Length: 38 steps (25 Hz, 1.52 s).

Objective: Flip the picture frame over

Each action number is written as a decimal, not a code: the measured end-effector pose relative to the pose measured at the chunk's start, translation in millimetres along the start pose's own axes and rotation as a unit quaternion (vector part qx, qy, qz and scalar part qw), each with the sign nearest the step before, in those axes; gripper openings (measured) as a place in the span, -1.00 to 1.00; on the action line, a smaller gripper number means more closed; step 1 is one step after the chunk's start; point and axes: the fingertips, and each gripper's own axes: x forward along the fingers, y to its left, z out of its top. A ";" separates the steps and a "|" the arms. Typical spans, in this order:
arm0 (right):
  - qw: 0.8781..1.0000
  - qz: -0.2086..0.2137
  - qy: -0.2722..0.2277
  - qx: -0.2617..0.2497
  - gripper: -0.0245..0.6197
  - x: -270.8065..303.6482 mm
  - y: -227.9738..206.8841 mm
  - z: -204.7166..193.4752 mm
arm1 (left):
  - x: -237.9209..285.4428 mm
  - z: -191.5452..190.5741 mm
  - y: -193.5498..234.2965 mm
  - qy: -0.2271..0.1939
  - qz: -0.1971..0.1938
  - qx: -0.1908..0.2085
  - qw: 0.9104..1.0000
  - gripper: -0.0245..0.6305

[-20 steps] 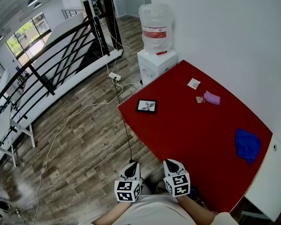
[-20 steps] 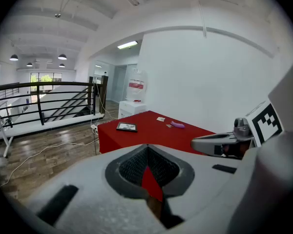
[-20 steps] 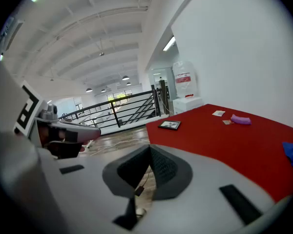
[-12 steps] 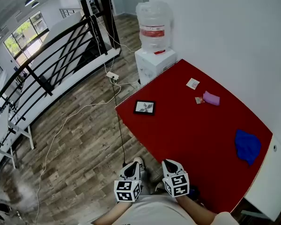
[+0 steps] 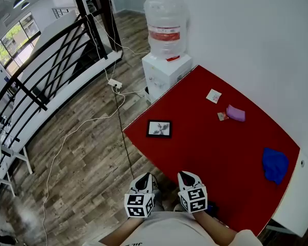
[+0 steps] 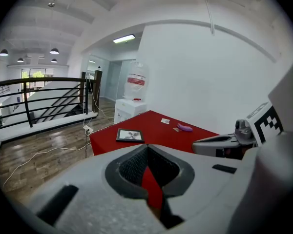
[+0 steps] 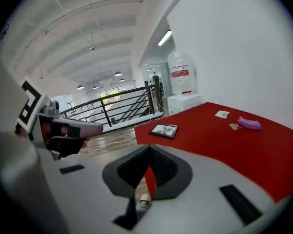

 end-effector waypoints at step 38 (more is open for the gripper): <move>0.998 -0.066 0.019 0.006 -0.91 145.0 -67.3 98.0 | 159.6 94.9 82.4 0.039 -0.052 0.014 0.998 -0.91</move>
